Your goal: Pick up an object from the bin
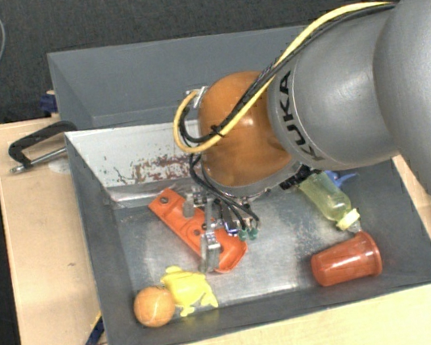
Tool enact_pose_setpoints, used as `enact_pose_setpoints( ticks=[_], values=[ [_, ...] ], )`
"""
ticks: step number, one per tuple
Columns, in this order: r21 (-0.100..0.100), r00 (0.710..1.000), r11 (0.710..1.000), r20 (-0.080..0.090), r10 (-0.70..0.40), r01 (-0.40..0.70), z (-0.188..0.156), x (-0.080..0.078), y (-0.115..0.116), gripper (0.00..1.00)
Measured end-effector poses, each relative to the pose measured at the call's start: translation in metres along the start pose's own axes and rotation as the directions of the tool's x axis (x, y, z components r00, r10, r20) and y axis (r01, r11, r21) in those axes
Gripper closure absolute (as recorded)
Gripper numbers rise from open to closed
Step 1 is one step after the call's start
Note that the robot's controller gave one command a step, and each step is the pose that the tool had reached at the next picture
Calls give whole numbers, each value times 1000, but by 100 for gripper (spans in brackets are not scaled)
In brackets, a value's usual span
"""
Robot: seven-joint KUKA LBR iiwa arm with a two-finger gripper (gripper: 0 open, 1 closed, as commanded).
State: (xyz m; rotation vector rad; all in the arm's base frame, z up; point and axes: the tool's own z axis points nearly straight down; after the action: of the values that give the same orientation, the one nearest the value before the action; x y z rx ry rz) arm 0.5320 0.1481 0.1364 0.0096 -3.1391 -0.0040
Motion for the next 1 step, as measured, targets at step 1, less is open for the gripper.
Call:
enact_pose_setpoints(
  ticks=[1],
  values=[
    [-5, 999, 999, 9, 36, -36, 16, -14, -48, 0]
  ],
)
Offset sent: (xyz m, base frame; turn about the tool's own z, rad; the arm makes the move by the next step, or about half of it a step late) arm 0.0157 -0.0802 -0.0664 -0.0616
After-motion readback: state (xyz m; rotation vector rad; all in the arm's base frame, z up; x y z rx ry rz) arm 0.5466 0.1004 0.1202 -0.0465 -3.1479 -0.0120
